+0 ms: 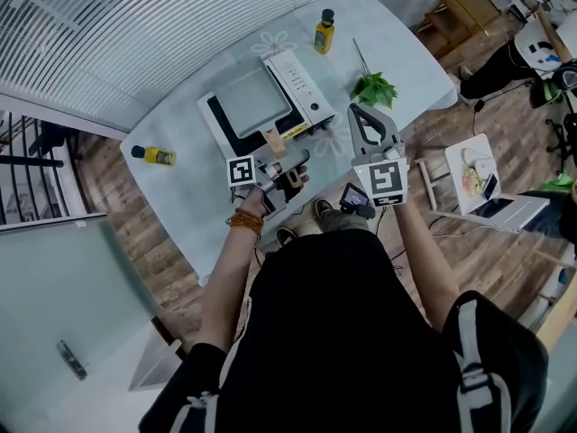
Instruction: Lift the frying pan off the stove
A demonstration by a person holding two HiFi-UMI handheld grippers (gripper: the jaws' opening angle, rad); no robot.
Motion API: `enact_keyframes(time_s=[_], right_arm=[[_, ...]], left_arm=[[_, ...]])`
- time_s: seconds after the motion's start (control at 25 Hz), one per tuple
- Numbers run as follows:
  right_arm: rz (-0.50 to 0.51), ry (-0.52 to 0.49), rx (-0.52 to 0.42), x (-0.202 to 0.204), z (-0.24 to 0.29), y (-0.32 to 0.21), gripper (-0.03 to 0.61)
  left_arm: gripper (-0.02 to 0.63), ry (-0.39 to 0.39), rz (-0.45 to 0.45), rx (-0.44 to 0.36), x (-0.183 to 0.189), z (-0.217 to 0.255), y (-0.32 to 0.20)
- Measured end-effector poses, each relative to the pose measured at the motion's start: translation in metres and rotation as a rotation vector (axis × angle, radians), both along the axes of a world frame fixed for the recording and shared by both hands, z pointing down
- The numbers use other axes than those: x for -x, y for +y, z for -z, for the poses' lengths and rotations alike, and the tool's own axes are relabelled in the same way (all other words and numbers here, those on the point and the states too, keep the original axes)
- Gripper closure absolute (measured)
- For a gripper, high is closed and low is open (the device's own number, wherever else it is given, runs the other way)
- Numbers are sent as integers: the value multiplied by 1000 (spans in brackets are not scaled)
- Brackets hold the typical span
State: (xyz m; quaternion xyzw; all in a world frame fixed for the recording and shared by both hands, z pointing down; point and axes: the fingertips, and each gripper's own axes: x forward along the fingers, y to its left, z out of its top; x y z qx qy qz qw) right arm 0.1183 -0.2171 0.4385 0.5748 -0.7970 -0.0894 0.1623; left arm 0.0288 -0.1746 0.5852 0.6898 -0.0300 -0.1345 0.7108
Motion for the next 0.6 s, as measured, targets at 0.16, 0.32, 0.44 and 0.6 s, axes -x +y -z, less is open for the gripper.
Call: enact_keyframes(time_s=[0.16, 0.32, 0.44, 0.6], right_arm=[[-2, 14, -3, -2, 1, 1, 588], [-8, 8, -2, -3, 1, 1, 588], [-2, 9, -1, 1, 0, 1, 588], [10, 12, -2, 6, 0, -2, 588]], left_arm=[[526, 12, -11, -10, 2, 2, 3], [526, 11, 0, -8, 11, 0, 5], [526, 7, 2, -10, 18, -2, 7], [532, 9, -2, 5, 19, -2, 7]])
